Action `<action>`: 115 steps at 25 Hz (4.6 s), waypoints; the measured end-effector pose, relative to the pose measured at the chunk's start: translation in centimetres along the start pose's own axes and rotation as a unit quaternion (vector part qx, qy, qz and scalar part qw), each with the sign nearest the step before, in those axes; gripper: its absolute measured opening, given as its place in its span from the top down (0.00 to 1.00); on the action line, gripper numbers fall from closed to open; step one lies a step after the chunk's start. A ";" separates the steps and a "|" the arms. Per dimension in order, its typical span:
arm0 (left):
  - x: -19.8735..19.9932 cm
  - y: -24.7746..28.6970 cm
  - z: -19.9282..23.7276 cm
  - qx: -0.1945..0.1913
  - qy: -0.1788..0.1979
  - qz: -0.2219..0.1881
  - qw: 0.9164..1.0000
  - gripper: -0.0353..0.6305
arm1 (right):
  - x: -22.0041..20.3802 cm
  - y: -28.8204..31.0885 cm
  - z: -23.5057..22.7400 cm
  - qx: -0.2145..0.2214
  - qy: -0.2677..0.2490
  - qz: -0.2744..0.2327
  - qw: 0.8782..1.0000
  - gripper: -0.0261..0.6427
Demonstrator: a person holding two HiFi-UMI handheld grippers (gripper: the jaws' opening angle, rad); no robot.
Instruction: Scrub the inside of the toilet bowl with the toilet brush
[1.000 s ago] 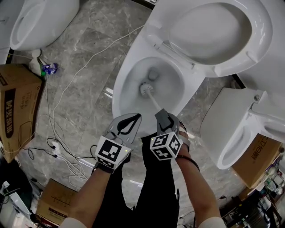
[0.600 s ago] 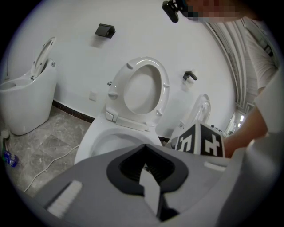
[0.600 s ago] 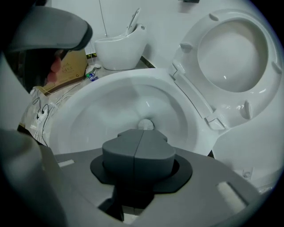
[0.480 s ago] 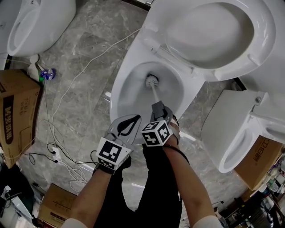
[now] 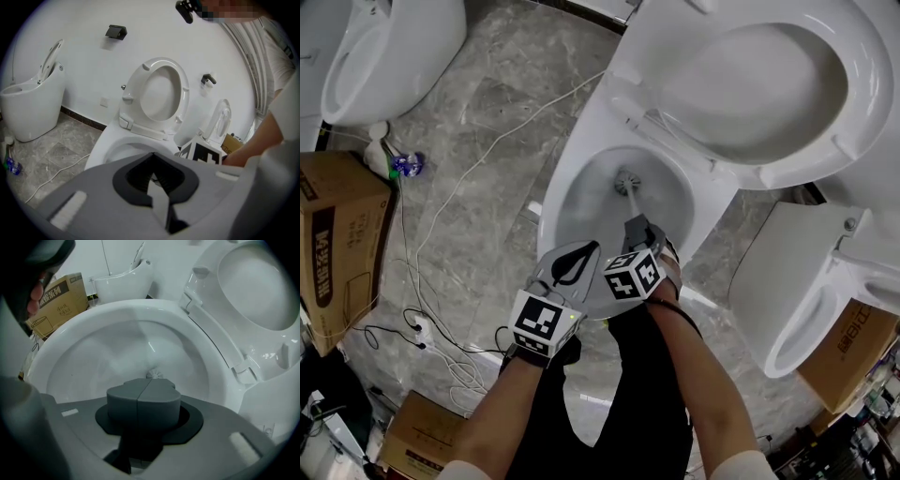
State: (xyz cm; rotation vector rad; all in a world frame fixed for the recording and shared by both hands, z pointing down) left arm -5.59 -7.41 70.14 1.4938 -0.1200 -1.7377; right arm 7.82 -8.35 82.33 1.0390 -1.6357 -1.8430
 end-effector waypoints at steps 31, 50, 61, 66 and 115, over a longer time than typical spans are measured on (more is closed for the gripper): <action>14.2 -14.4 -5.2 -0.034 0.021 0.012 0.999 0.94 | -1.7 -30.4 3.5 0.045 0.174 -0.135 0.974 0.72; 26.3 -30.3 -12.9 -0.075 0.062 -0.044 0.994 0.94 | -1.6 -56.3 8.9 -0.003 0.170 -0.264 0.949 0.72; 33.7 -34.6 -16.7 -0.086 0.080 -0.131 0.984 0.94 | -1.7 -64.5 9.4 -0.038 0.170 -0.350 0.920 0.72; 36.8 -37.1 -17.6 -0.086 0.070 -0.167 0.980 0.94 | -1.0 -68.9 9.5 -0.057 0.151 -0.394 0.905 0.72; 49.6 -45.3 -20.7 -0.091 0.101 -0.295 0.946 0.94 | 3.4 -84.1 9.7 -0.154 0.093 -0.564 0.806 0.72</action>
Point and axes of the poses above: the fingertips, and each gripper's own axes: y forward along the fingers, z to its left, x out of its top, the point moved 6 cm from there along -y, backward along the fingers, and after that the axes turned 11 degrees about x, right-handed, at the moved point
